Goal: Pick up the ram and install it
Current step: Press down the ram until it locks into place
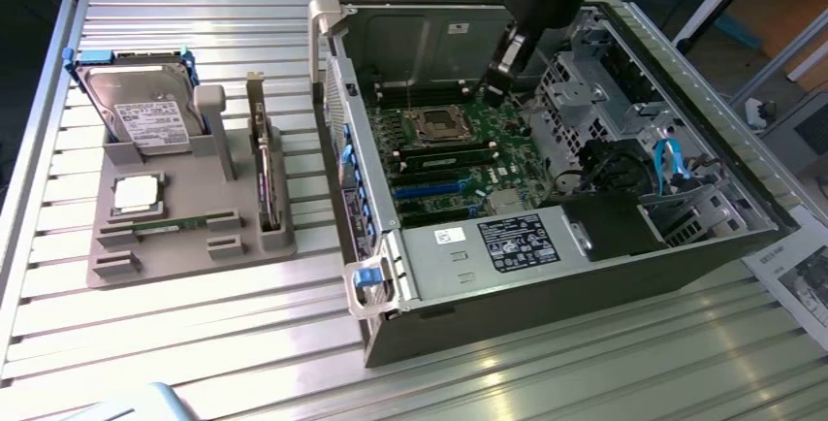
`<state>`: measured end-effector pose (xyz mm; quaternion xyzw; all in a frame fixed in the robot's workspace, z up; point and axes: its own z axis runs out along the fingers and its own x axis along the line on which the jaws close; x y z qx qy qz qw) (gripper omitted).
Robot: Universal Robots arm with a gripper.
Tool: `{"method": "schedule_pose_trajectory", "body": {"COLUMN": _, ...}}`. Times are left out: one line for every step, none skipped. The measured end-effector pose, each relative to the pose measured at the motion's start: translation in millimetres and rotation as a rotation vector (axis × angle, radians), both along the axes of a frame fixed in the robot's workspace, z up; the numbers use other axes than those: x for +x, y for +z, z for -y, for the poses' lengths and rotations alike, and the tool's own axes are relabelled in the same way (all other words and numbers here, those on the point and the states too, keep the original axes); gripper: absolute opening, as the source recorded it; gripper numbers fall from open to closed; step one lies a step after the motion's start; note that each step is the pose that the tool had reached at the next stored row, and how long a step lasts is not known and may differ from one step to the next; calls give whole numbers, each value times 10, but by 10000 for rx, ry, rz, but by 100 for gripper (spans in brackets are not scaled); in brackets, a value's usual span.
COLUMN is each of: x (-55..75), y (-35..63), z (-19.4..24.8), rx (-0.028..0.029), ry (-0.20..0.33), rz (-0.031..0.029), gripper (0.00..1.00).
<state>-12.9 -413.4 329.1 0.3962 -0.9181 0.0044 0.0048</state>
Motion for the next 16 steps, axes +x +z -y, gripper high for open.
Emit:
{"method": "schedule_pose_trajectory", "body": {"x": 0, "y": 0, "z": 0, "rx": 0, "ry": -694, "rz": 9, "gripper": 10}}
{"method": "schedule_pose_trajectory", "body": {"x": 0, "y": 0, "z": 0, "rx": 0, "ry": -939, "rz": 16, "gripper": 10}}
{"method": "schedule_pose_trajectory", "body": {"x": 1, "y": 0, "z": 0, "rx": 1, "ry": -1225, "rz": 28, "gripper": 10}}
{"method": "schedule_pose_trajectory", "body": {"x": 0, "y": 0, "z": 0, "rx": 1, "ry": -1397, "rz": 38, "gripper": 10}}
{"method": "schedule_pose_trajectory", "body": {"x": 0, "y": -1, "z": 0, "rx": 2, "ry": -1588, "rz": 49, "gripper": 10}}
{"method": "schedule_pose_trajectory", "body": {"x": 0, "y": 0, "z": 0, "rx": 1, "ry": -1816, "rz": 63, "gripper": 10}}
{"method": "schedule_pose_trajectory", "body": {"x": 0, "y": 0, "z": -1, "rx": 2, "ry": -1970, "rz": 74, "gripper": 10}}
{"method": "schedule_pose_trajectory", "body": {"x": 0, "y": 0, "z": -1, "rx": 3, "ry": -2267, "rz": 97, "gripper": 10}}
{"method": "schedule_pose_trajectory", "body": {"x": 0, "y": 0, "z": -2, "rx": 4, "ry": -2586, "rz": 120, "gripper": 10}}
{"method": "schedule_pose_trajectory", "body": {"x": 0, "y": 0, "z": -3, "rx": 4, "ry": -2846, "rz": 140, "gripper": 10}}
{"method": "schedule_pose_trajectory", "body": {"x": 0, "y": 1, "z": -3, "rx": 4, "ry": -3093, "rz": 158, "gripper": 10}}
{"method": "schedule_pose_trajectory", "body": {"x": 0, "y": 0, "z": -4, "rx": 6, "ry": -3382, "rz": 181, "gripper": 10}}
{"method": "schedule_pose_trajectory", "body": {"x": 0, "y": 0, "z": -5, "rx": 8, "ry": -3637, "rz": 201, "gripper": 10}}
{"method": "schedule_pose_trajectory", "body": {"x": 0, "y": 0, "z": -6, "rx": 9, "ry": -3919, "rz": 224, "gripper": 10}}
{"method": "schedule_pose_trajectory", "body": {"x": 0, "y": 0, "z": -7, "rx": 13, "ry": -4190, "rz": 262, "gripper": 10}}
{"method": "schedule_pose_trajectory", "body": {"x": 0, "y": 0, "z": -8, "rx": 15, "ry": -4352, "rz": 282, "gripper": 10}}
